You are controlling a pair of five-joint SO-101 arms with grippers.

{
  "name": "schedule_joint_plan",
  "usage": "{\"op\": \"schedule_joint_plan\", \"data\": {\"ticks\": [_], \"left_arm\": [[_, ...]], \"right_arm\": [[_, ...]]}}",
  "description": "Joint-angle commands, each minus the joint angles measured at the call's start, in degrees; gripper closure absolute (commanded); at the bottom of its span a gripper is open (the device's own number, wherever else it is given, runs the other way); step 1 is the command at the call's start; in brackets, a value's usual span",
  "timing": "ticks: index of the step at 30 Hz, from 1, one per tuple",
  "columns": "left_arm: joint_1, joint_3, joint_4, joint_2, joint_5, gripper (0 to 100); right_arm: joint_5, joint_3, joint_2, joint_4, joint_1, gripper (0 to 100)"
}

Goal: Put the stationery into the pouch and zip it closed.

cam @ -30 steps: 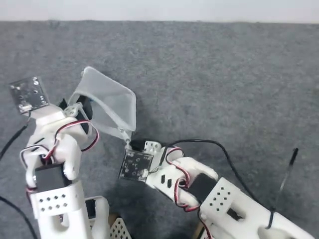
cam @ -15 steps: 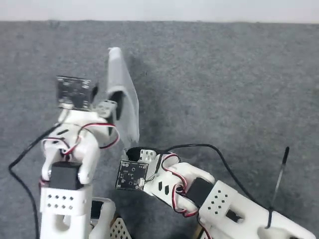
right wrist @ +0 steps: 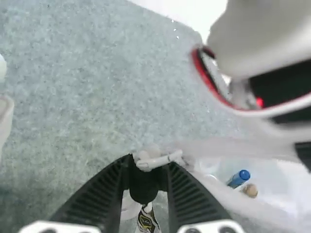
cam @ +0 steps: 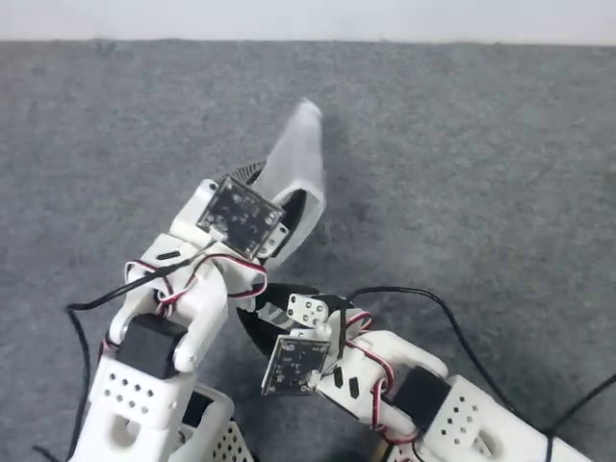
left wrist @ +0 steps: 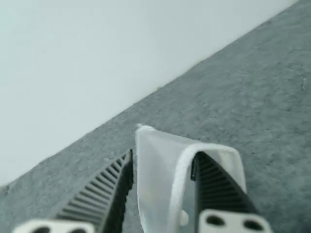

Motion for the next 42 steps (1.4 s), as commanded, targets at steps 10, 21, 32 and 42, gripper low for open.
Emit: {"op": "schedule_joint_plan", "data": {"ticks": [10,21,32,42], "left_arm": [[-1.9,-13.0,7.1,-0.5,-0.5,72],[-13.1,-19.2,15.6,-0.5,-0.8,72],[-17.1,-15.0,22.6,-10.9,-4.0,72],[-16.9,1.9,15.7,-20.9,-1.5,68]], "right_arm": [[0.3,-1.4,-3.0,-0.2,2.9,99.3],[-1.9,-4.8,-3.0,0.4,9.5,99.3],[-4.1,-9.8,-3.1,0.4,18.0,99.3],[-2.7,-15.5,-3.2,8.0,21.7,99.3]]}}
